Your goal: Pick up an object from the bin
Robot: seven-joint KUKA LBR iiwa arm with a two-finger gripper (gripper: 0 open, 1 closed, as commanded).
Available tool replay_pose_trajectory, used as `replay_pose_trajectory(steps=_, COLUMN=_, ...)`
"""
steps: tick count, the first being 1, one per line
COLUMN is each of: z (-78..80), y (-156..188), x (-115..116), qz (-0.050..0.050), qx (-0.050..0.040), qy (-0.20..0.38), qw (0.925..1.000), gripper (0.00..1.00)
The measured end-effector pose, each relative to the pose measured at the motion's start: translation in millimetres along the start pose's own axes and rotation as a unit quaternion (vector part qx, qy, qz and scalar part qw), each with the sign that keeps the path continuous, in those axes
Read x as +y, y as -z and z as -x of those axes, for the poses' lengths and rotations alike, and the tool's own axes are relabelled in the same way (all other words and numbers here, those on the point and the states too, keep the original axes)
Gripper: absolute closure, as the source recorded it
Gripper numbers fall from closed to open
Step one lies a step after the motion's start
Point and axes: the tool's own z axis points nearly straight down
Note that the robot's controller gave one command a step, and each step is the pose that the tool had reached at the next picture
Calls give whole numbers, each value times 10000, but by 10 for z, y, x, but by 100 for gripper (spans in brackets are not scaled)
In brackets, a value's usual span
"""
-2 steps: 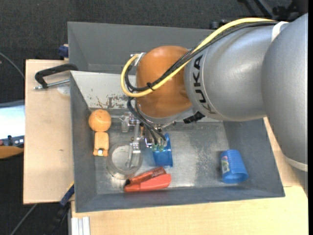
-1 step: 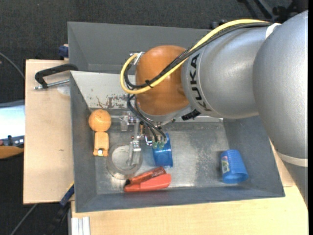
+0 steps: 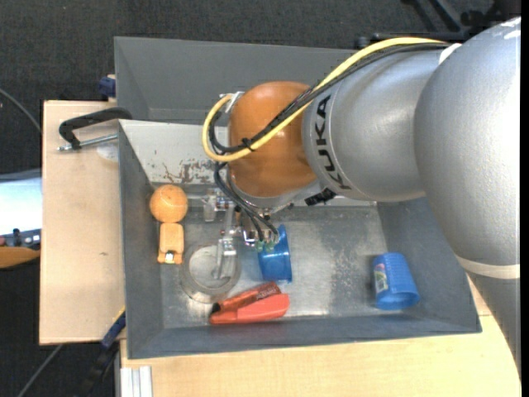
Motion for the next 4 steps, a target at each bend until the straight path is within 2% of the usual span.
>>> replay_pose_trajectory(steps=1, z=-68, y=-515, x=0, qz=1, qx=5, qy=-444, qw=9990, gripper=0)
replay_pose_trajectory(steps=2, z=-15, y=-768, x=-10, qz=13, qx=-23, qy=-272, qw=9996, gripper=100)
replay_pose_trajectory(steps=4, z=-20, y=-667, x=-12, qz=13, qx=-15, qy=-236, qw=9997, gripper=100)
